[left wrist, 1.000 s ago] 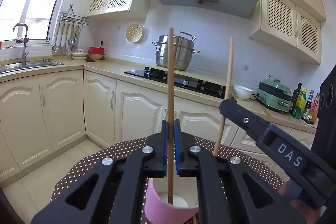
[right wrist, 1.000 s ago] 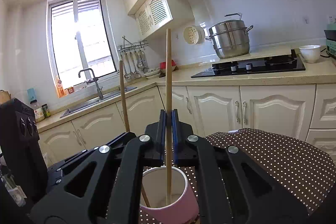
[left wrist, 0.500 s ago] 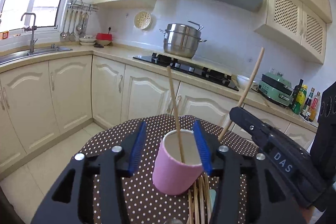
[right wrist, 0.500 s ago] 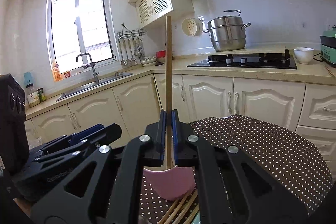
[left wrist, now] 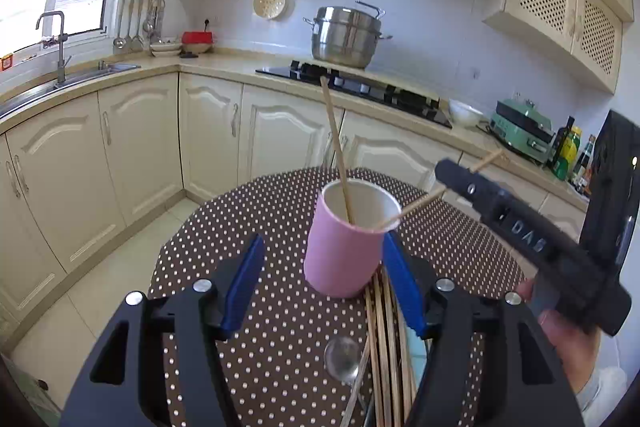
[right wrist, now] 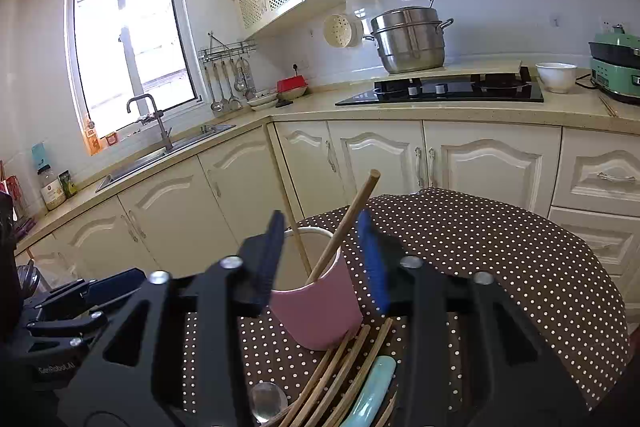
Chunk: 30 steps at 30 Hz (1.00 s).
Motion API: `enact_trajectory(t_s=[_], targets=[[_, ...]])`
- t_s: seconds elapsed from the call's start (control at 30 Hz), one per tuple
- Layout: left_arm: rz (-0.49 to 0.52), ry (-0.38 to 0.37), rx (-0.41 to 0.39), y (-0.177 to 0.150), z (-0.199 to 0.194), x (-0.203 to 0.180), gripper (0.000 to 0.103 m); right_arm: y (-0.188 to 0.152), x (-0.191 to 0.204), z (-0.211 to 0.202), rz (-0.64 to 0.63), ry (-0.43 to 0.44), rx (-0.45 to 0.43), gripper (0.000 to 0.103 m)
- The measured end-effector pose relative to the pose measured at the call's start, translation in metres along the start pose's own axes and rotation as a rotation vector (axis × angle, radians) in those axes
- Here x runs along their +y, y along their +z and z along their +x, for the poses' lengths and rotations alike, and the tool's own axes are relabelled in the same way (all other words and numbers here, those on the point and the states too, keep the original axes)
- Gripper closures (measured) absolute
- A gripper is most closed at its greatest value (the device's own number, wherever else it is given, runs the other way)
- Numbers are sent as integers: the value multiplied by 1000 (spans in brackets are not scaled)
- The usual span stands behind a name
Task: Organize utensils
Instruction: 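Return to the pile and grasp a chopstick with the left tool while the right tool grasps another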
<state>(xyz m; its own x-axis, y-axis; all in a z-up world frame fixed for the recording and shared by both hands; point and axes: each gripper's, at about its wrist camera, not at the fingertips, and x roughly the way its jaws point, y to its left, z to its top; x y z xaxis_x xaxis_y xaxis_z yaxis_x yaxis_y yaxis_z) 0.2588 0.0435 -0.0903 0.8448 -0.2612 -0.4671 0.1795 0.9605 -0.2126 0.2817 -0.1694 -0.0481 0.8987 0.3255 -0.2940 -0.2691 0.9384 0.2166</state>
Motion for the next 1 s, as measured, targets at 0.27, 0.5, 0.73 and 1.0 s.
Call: enact_trajectory(t_s=[0.27, 0.5, 0.73, 1.0], targets=[[40, -39, 223, -38, 12, 0, 42, -12, -3, -32, -36, -43, 29, 47], [109, -69, 397, -78, 32, -9, 43, -48, -14, -47, -64, -99, 166, 47], [142, -65, 484, -100, 49, -21, 63, -76, -26, -54, -34, -103, 280, 47], [136, -52, 499, -103, 62, -22, 89, -99, -34, -44, -2, -100, 395, 47]])
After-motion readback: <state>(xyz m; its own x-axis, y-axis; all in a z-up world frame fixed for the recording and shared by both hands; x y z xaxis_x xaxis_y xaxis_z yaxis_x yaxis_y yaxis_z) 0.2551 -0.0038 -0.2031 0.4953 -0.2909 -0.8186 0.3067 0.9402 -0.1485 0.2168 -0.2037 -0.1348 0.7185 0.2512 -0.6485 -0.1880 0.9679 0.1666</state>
